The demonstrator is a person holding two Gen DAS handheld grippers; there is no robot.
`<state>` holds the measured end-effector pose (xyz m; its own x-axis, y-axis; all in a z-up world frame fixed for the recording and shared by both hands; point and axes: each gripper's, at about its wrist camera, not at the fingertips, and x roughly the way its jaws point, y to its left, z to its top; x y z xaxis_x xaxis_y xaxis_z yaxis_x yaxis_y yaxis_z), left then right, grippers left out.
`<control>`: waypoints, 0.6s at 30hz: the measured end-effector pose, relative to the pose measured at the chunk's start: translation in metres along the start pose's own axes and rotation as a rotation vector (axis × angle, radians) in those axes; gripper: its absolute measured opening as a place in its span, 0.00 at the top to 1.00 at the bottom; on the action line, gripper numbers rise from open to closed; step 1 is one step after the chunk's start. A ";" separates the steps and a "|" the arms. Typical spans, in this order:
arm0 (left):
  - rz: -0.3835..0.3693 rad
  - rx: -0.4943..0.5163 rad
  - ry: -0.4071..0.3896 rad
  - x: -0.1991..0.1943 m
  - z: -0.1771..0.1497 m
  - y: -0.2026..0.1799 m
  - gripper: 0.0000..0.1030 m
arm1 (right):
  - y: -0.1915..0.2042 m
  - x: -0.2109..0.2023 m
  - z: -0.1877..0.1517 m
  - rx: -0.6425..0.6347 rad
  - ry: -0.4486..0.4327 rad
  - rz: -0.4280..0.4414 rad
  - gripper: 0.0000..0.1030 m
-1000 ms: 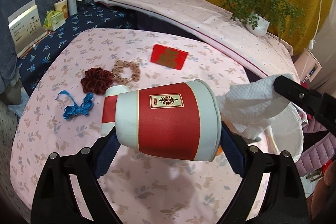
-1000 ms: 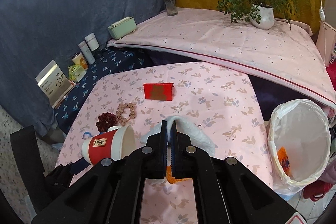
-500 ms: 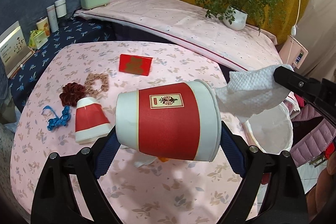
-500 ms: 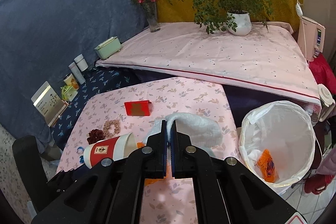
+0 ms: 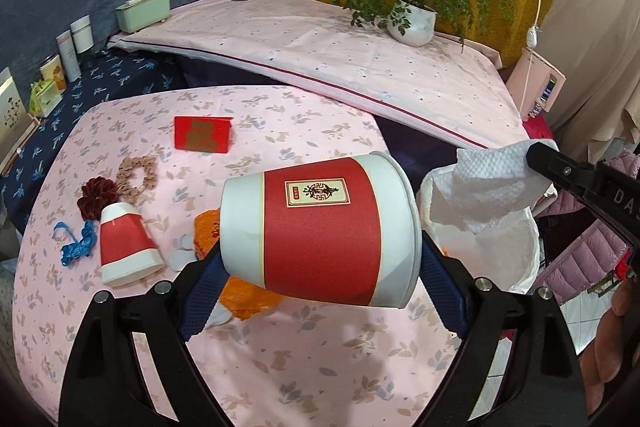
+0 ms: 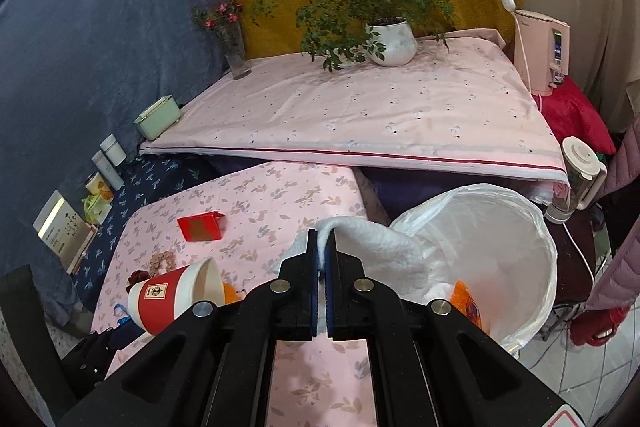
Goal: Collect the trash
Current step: 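Carry the cup with the left tool and tissue with the right tool into the bin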
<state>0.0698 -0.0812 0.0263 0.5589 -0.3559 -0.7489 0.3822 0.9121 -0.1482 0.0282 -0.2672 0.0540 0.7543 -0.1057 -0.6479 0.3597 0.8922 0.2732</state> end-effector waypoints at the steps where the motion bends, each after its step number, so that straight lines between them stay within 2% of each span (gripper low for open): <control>1: -0.006 0.007 0.000 0.001 0.001 -0.004 0.18 | -0.006 0.000 0.000 0.008 0.000 -0.006 0.97; 18: -0.085 0.138 0.028 0.031 0.007 -0.080 0.18 | -0.089 0.014 -0.002 0.119 0.028 -0.128 0.97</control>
<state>0.0615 -0.1671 0.0192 0.5005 -0.4229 -0.7554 0.5255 0.8419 -0.1231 0.0057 -0.3476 0.0192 0.6829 -0.2014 -0.7022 0.5155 0.8139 0.2679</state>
